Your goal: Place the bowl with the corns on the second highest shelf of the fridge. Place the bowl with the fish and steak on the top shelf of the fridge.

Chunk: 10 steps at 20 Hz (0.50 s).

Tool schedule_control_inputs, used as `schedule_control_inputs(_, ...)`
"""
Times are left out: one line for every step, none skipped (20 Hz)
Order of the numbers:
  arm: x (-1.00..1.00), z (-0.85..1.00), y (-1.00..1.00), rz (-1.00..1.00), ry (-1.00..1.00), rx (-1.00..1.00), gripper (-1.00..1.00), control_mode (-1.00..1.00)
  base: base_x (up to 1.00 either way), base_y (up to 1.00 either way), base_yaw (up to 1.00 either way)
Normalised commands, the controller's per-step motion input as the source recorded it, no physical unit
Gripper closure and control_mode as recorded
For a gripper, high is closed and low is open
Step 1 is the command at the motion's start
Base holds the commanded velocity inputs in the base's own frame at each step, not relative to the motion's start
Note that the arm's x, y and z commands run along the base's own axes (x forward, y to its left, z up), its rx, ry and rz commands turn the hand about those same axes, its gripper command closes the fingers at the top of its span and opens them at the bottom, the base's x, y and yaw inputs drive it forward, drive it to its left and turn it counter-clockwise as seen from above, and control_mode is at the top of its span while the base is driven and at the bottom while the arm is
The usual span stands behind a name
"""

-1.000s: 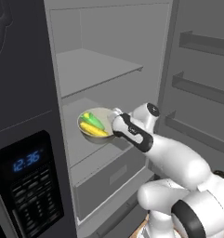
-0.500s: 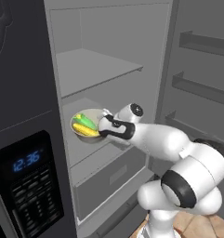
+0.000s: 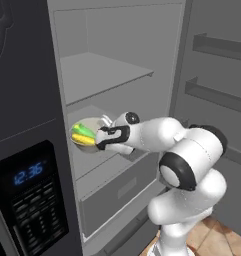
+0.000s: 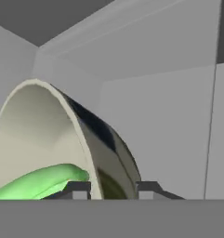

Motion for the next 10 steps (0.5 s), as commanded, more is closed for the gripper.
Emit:
schedule_control_inputs(0.00, 0.11, 0.00, -0.03, 0.00, 0.00, -1.00, -1.00, 0.00, 0.00, 0.00)
schedule_control_inputs(-0.14, 0.44, -0.03, -0.07, 0.00, 0.02, -1.00, -1.00, 0.00, 0.00, 0.00)
schedule_control_inputs(-0.55, 0.79, -0.22, -0.10, 0.00, 0.03, -1.00, -1.00, 0.00, 0.00, 0.00)
schedule_control_inputs(-0.89, 1.00, -0.41, -0.09, 0.00, 0.05, -1.00, -1.00, 0.00, 0.00, 0.00)
schedule_control_inputs(-1.00, 1.00, -0.51, -0.07, -0.05, 0.05, -1.00, -1.00, 0.00, 0.00, 0.00)
schedule_control_inputs(-1.00, 1.00, -0.58, -0.06, -0.09, 0.06, -1.00, -1.00, 0.00, 0.00, 0.00)
schedule_control_inputs(-1.00, 1.00, -0.66, -0.05, -0.13, 0.06, -1.00, -1.00, 0.00, 0.00, 0.00)
schedule_control_inputs(-1.00, 1.00, -0.69, -0.05, -0.11, 0.08, -1.00, -1.00, 0.00, 0.00, 0.00)
schedule_control_inputs(-1.00, 1.00, -0.72, -0.05, -0.11, 0.09, -1.00, -1.00, 0.00, 0.00, 0.00)
schedule_control_inputs(-1.00, 1.00, -0.72, -0.04, -0.13, 0.07, -1.00, -1.00, 0.00, 0.00, 0.00)
